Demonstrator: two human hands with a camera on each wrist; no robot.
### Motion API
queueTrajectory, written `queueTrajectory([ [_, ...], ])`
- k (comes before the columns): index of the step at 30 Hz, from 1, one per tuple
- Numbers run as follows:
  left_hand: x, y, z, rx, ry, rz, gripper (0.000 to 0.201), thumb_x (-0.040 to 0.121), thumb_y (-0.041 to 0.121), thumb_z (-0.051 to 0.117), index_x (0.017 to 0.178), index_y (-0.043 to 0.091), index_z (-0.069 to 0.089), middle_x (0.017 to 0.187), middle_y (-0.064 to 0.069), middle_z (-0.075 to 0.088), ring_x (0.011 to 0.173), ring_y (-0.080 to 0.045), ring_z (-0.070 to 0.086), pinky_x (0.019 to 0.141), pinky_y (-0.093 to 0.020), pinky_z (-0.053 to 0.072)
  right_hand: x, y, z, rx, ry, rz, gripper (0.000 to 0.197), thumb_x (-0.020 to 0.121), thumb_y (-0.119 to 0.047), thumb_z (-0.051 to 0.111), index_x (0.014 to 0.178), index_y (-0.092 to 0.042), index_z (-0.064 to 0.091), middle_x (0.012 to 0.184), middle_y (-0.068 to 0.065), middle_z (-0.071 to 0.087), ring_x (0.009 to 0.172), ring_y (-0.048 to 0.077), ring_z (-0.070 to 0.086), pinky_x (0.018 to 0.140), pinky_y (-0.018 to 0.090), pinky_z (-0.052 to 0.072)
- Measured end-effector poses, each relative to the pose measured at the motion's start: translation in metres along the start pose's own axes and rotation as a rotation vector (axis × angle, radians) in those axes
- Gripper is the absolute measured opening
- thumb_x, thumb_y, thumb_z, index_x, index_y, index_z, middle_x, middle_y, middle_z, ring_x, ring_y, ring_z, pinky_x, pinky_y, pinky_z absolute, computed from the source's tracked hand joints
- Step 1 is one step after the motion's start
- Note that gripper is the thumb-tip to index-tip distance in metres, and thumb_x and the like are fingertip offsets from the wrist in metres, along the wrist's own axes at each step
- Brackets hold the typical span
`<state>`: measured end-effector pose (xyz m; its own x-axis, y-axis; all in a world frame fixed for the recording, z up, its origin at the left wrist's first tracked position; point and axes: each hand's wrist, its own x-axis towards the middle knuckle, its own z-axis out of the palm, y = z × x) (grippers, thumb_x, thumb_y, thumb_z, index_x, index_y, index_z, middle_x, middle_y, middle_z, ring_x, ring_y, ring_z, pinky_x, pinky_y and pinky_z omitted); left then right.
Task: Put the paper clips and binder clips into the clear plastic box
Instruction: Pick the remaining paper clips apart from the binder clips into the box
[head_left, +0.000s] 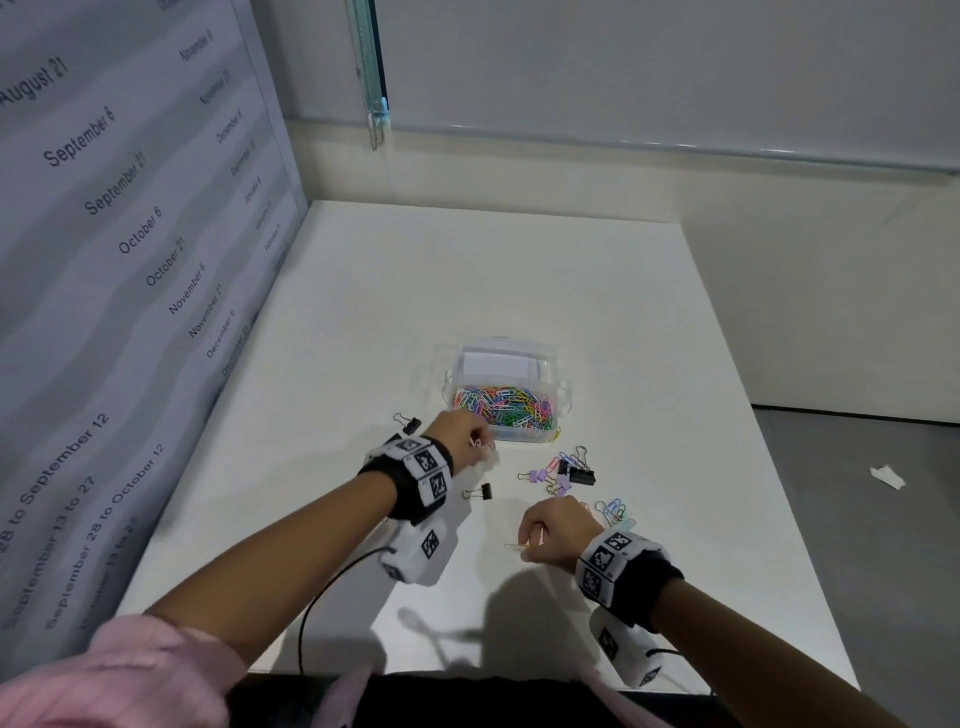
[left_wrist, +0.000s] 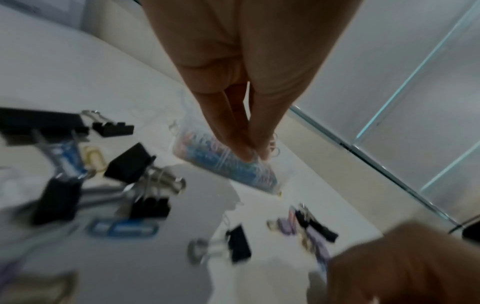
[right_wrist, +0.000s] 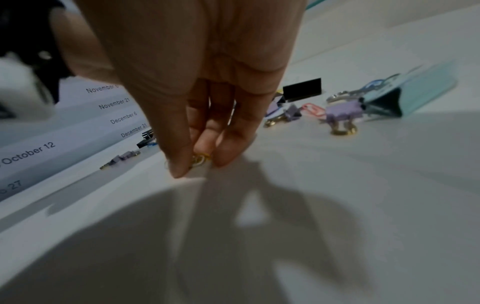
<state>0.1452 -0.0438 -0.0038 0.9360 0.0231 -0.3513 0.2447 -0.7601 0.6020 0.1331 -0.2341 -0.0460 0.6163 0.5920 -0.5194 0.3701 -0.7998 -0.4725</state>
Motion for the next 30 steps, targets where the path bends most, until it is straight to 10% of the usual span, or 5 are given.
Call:
queueTrajectory([
  [6,0.035,0.022,-0.031,-0.132,0.177,-0.009,0.015,0.086,0.001,0.057,0.097,0.004,0.067,0.106,-0.012,0.067,0.081,-0.017,0.055,0.072,-0.023,0.043,-0.001,-0.009,-0.001,-0.109,-0.066,-0.009,0.010,0.078,-0.012,0.058,0.085,-0.014,0.064,0.087,-0.002,0.050,0.087,0.022,0.053,0.073,0.026,0.038],
  [16,0.042,0.005,-0.027,-0.108,0.104,-0.004,0.036,0.089,-0.008,0.041,0.114,0.007,0.063,0.122,-0.013,0.063,0.115,-0.025,0.058,0.097,-0.024,0.043,0.006,-0.017,-0.006,-0.315,-0.138,-0.070,0.027,0.076,-0.009,0.061,0.067,-0.020,0.038,0.096,0.016,0.051,0.084,0.022,0.041,0.052,0.022,0.025],
  [30,-0.017,-0.070,-0.018,0.075,0.089,-0.119,0.026,0.083,-0.001,0.051,0.101,0.007,0.068,0.094,-0.010,0.052,0.098,-0.032,0.061,0.088,-0.031,0.047,0.011,-0.017,-0.005,-0.334,-0.121,-0.072,0.025,0.073,-0.010,0.064,0.069,-0.019,0.041,0.098,0.014,0.051,0.083,0.020,0.040,0.051,0.020,0.024],
])
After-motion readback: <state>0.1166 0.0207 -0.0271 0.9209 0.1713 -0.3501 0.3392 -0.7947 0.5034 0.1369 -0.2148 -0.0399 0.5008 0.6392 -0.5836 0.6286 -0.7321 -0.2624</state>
